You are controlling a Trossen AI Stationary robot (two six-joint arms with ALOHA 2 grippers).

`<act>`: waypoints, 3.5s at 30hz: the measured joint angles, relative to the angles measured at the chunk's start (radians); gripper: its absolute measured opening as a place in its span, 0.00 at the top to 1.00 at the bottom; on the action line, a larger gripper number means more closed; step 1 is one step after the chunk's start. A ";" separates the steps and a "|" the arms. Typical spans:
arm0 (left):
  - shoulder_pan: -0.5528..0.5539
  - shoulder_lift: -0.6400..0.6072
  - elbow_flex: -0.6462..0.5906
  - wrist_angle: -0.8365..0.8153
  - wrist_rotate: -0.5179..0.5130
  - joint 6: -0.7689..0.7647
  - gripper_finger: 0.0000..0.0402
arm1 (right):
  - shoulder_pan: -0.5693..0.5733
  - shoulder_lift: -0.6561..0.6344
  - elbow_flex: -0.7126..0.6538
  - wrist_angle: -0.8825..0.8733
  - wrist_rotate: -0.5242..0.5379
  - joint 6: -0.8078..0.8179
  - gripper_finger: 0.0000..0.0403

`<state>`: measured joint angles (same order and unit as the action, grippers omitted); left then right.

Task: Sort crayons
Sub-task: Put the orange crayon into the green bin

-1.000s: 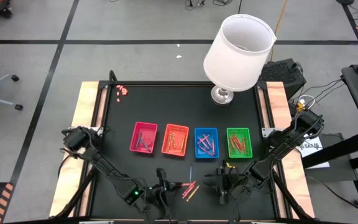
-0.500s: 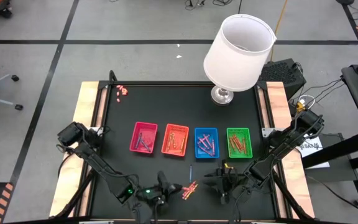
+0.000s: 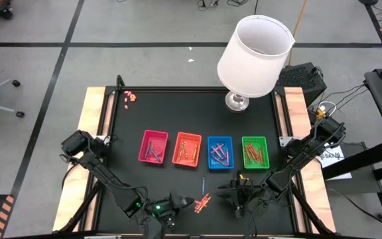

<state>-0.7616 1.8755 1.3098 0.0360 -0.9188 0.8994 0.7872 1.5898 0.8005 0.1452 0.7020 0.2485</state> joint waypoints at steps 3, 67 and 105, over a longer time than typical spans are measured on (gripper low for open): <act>0.000 0.000 0.000 0.000 0.000 0.005 0.96 | 0.000 0.000 0.000 0.000 0.000 0.000 0.68; 0.037 0.071 -0.001 0.008 0.130 -1.051 0.96 | -0.017 0.122 0.248 0.048 0.025 -0.198 0.38; 0.056 0.071 -0.001 0.008 0.164 -1.052 0.96 | -0.064 0.173 0.248 0.179 -0.078 -0.266 0.94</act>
<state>-0.7052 1.9461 1.3090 0.0441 -0.7547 -0.1528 0.7231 1.7630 1.0481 0.3244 0.6236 -0.0172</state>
